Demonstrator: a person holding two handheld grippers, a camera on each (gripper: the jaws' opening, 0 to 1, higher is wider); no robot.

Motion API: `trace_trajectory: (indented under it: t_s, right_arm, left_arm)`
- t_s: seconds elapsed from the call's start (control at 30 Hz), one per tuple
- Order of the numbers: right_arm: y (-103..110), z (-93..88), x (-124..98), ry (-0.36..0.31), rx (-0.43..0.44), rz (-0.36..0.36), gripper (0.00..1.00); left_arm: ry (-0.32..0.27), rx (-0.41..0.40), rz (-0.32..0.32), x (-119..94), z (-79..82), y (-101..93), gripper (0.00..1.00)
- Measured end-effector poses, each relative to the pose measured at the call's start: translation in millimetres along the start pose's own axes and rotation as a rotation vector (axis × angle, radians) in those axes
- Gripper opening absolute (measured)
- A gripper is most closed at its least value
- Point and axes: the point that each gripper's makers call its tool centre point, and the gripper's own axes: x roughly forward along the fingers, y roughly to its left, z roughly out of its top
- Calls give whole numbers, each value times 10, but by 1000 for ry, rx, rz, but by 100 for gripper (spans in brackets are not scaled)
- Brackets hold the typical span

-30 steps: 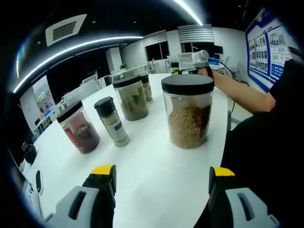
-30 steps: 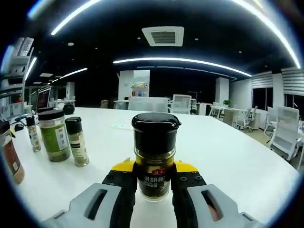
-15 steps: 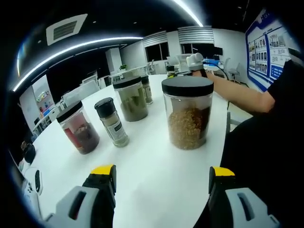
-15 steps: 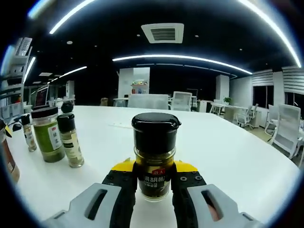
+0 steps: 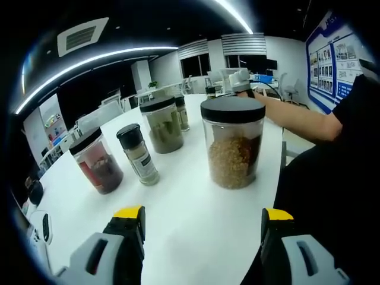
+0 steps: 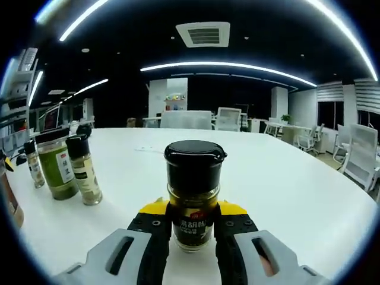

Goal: Pick up the mixed condiments and ingredients on the table and sort them into separate groups

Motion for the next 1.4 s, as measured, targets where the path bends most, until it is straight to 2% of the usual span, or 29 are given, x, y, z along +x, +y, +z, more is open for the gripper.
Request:
trace_trajectory:
  t_s: [0.27,0.37,0.73,0.77,0.8,0.87,0.9,1.13,1.4]
  right_arm:
    - [7,-50,34,16,-14,0,29]
    - [2,-71,31,3,22,17,29]
    - [20,-146,65,59,15,18,30]
    - [28,-259,53,124,22,25,31]
    - [50,-299,73,141,17,38,38]
    - [66,-265,83,109,25,37,55]
    - [72,-249,74,98,23,37,57]
    - [63,-142,62,69,18,32,59]
    - [-9,-34,3,24,34,-14,68]
  left_arm:
    - [-3,-1,1,6,0,-6,79]
    - [6,0,-1,9,-34,-14,79]
    - [0,0,10,-14,-46,13,79]
    - [-3,-1,13,-14,-41,23,79]
    - [-3,-3,16,-14,-42,32,78]
    - [-2,-3,19,-11,-40,43,78]
    - [-2,-3,20,-10,-38,44,78]
    - [0,4,18,-1,-32,32,78]
    - [10,4,20,0,-65,39,78]
